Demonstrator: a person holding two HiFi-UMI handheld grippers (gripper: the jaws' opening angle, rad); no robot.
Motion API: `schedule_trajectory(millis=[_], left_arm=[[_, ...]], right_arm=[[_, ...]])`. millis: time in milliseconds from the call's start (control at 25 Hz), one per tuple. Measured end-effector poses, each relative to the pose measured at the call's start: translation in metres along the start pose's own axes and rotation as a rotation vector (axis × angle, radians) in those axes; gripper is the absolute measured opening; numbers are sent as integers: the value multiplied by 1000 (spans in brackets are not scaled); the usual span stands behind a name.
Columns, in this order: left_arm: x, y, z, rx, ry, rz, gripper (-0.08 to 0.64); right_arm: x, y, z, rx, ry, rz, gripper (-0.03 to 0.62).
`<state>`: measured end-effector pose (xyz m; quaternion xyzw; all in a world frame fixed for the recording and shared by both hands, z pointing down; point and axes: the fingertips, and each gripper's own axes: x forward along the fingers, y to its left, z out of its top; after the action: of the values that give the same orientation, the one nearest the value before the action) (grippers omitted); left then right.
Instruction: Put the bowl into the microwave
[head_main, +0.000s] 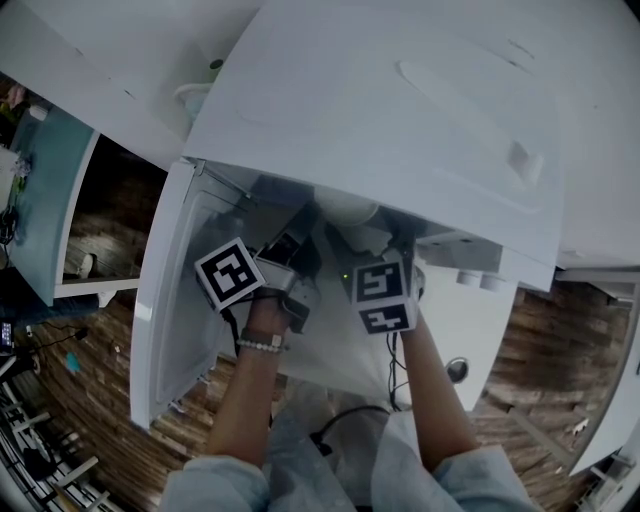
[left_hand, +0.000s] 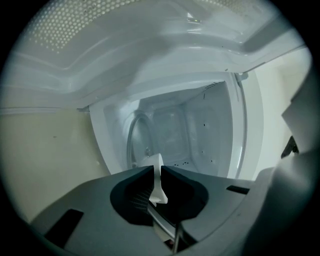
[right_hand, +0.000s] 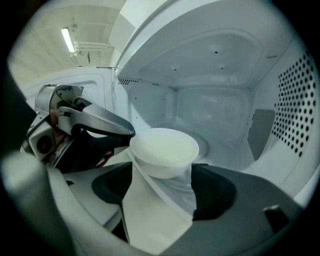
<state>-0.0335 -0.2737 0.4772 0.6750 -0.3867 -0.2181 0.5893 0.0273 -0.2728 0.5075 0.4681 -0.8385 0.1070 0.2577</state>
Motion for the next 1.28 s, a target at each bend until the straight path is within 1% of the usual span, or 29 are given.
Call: schedule_trajectory(millis=[160,240,280,400,480,520,600,640,680,880,1280], left_arm=[[2,-1,0,-10,-7,-9,34],[3,-1,1,-10,-9,-8,34],[3,0,1,-8,-9,-6,32],[3,0,1,-8,-10,-4,26],[3,-1,2,-11,-12,-7,25],[3,-1,3,-10,-12,-8,21],[3,-2,3,4,-5,-6,21],[3,-2,3,12,-1,-3,21],[3,-2,3,17,1,-1,21],[5,2,4,10,0,11,21],[17,-4,9,36,17,1,21]], right_arm=[[-9,-2,0,14,-9,-13,373],[-15,-5,1,35,-20,-30,356],[-17,-6,2,39,-24,-37,320],[-22,-6,2,37,-19,-34,288],[-25,-5,0,47,-11,-23,252],[-28,-4,-2,49,-3,-18,225],[-32,-3,-5,56,16,-11,139],[-33,-2,-7,62,21,-11,58],[-33,-2,-7,70,21,-16,5],[-27,0,-6,80,10,-17,5],[-9,-11,7,78,-3,-32,5]])
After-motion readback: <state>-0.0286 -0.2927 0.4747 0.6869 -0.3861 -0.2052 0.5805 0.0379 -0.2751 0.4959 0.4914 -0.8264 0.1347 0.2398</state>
